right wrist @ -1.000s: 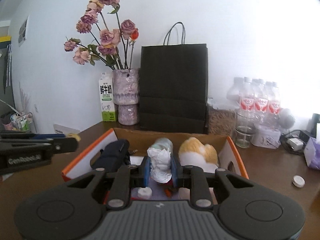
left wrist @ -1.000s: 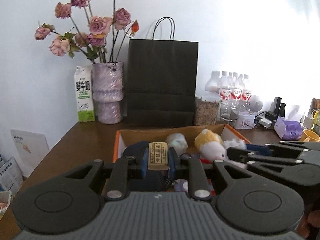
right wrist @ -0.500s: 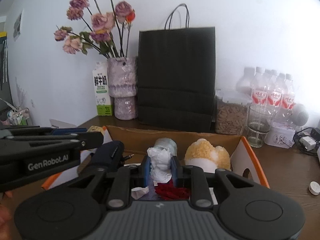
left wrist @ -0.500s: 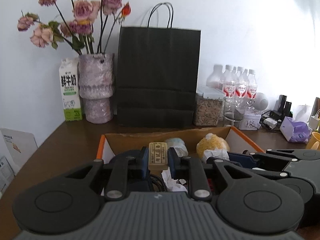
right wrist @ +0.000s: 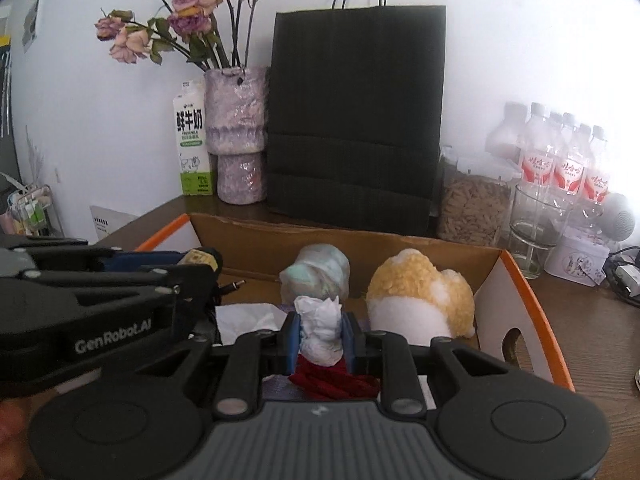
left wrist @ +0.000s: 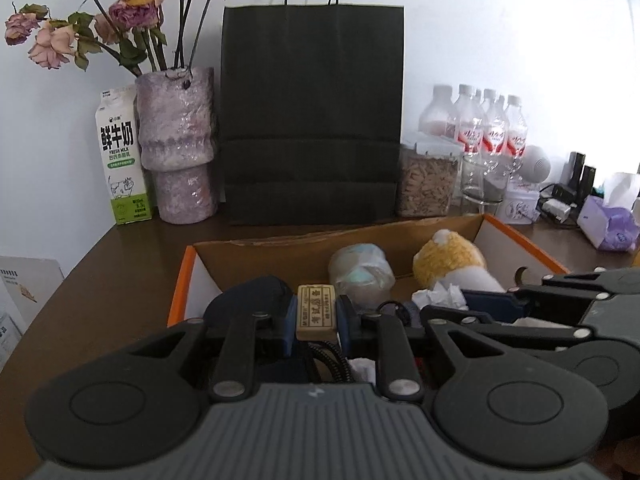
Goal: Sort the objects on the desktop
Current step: 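Open both grippers to drop the tissue and block into the box, then lift both grippers out of the box toward the white bottle caps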
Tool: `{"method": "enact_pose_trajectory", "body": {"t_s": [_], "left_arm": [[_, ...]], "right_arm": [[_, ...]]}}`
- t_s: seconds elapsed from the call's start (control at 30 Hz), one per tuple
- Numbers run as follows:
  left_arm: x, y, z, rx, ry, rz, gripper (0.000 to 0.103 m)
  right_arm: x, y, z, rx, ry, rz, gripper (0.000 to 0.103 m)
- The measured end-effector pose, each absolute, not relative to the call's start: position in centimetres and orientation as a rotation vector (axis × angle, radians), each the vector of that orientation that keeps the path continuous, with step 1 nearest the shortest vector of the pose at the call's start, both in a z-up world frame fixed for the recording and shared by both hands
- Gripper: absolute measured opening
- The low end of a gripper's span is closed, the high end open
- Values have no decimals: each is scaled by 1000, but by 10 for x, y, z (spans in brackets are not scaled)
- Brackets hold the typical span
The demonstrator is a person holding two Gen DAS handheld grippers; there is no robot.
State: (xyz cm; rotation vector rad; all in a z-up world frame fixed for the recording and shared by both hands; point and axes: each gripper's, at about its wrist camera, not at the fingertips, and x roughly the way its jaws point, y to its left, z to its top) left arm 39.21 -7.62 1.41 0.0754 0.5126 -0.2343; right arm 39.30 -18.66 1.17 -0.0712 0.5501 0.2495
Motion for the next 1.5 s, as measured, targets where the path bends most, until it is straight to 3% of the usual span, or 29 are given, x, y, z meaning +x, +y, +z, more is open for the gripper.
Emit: {"method": "enact_pose_trajectory", "body": {"t_s": [0.13,0.2,0.27,0.33,0.4,0.53,0.63,0.7,0.73,1.5], "left_arm": [[393,-78,11,93,517,-237,23],[390,-77,13,98,506,-233,28],[388,-77,15,104,488,-205,42],[385,-74,19,100,465,-179,49],[384,-71,24,93,452,-156,57],[383,-64,34,100,430,-67,89],[385,-58,37,93,425,-13,103],[385,-54,38,79,429,-21,103],[385,-53,38,72,436,-25,103],[333,-31,62,60,417,-3,103]], "right_arm": [[393,-186,11,-74,552,254,22],[391,-186,12,-70,546,256,26],[388,-186,13,-74,535,251,30],[386,-188,16,-64,523,243,32],[384,-191,20,-50,512,236,41],[381,-197,28,-38,486,204,57],[381,-203,32,-25,472,170,81],[381,-206,35,-16,465,170,101],[381,-207,36,-14,462,171,103],[328,-203,74,-42,402,186,103]]}}
